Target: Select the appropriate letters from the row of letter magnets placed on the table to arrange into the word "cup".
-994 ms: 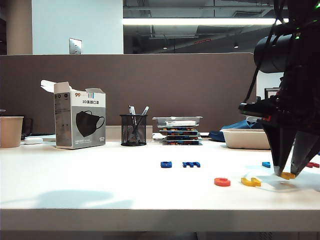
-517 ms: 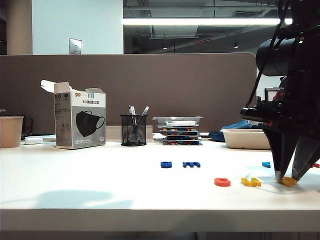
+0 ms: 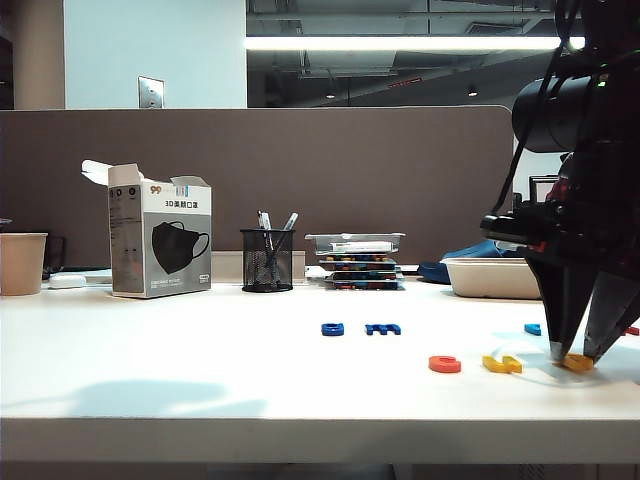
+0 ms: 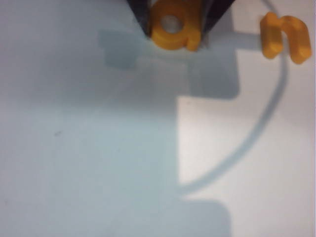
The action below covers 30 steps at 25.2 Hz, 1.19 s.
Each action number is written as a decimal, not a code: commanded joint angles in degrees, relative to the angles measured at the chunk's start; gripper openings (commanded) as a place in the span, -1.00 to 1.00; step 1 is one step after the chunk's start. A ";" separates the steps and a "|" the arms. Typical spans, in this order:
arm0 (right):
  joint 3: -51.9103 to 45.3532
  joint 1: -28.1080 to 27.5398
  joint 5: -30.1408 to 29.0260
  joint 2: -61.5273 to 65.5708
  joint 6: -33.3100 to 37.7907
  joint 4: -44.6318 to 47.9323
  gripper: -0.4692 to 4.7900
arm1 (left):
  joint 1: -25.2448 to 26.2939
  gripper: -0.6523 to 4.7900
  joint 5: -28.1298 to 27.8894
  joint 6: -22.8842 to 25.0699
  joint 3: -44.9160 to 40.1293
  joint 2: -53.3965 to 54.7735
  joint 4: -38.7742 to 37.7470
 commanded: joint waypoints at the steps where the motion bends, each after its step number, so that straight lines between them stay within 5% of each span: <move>1: -0.46 0.15 -0.07 0.28 0.22 -1.70 -0.34 | 0.00 -0.78 -0.37 0.28 0.22 -0.11 0.02; 13: -0.31 0.15 -0.07 0.26 0.22 -1.88 -0.03 | 0.00 -0.78 -0.37 0.26 0.22 -0.11 0.02; 30: 6.56 0.13 1.40 0.26 0.17 -3.10 -0.01 | 0.00 -0.78 -0.37 0.26 0.22 -0.11 0.00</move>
